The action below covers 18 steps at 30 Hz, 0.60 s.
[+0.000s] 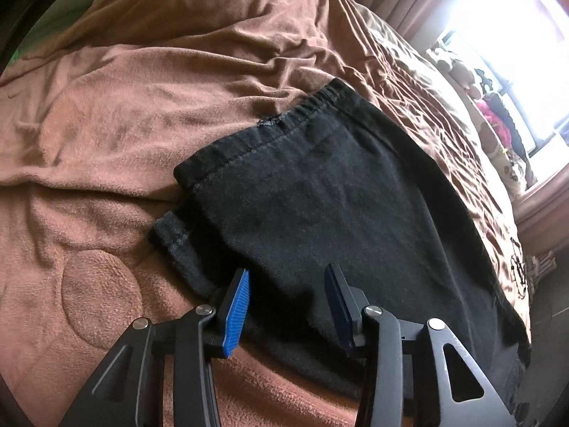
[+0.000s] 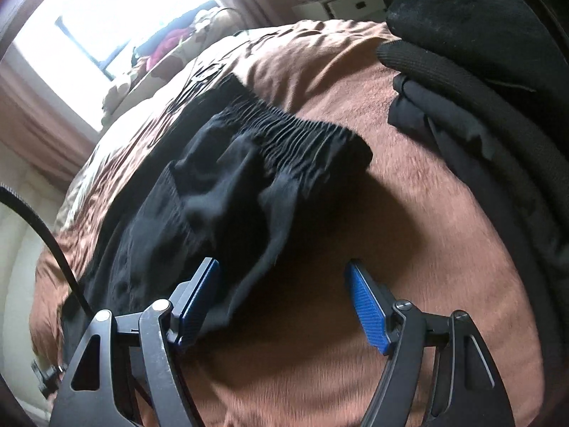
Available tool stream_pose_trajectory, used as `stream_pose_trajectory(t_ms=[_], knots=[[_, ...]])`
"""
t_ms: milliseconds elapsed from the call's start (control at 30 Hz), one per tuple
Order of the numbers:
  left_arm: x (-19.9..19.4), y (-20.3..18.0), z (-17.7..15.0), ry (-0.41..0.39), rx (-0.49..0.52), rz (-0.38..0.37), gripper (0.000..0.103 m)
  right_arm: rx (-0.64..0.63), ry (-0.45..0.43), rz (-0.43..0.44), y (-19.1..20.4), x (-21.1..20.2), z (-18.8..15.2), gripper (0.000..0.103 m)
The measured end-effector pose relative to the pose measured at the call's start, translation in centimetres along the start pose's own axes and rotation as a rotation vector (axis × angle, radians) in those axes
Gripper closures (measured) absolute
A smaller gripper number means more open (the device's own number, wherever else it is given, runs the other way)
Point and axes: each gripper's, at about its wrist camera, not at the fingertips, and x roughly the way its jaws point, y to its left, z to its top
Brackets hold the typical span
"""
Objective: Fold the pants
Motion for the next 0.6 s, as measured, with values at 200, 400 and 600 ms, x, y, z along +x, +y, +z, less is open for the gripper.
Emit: stream_pose_trajectory(t_ms=[200,400,600], knots=[[0.0,0.3,0.0,-0.014,-0.02,0.027,0.08,0.028,0.011,0.005,-0.5,1.9,1.5,0.07],[-0.8,0.4,-0.2,-0.035,-0.026,0.019,0.1,-0.03,-0.043,-0.008,0.3,0.5,2.9,0.103],[-2.3,0.4,-0.7,-0.018,-0.049,-0.071,0.101,-0.014,-0.083,-0.022,0.2,-1.3,3.3,0.103]])
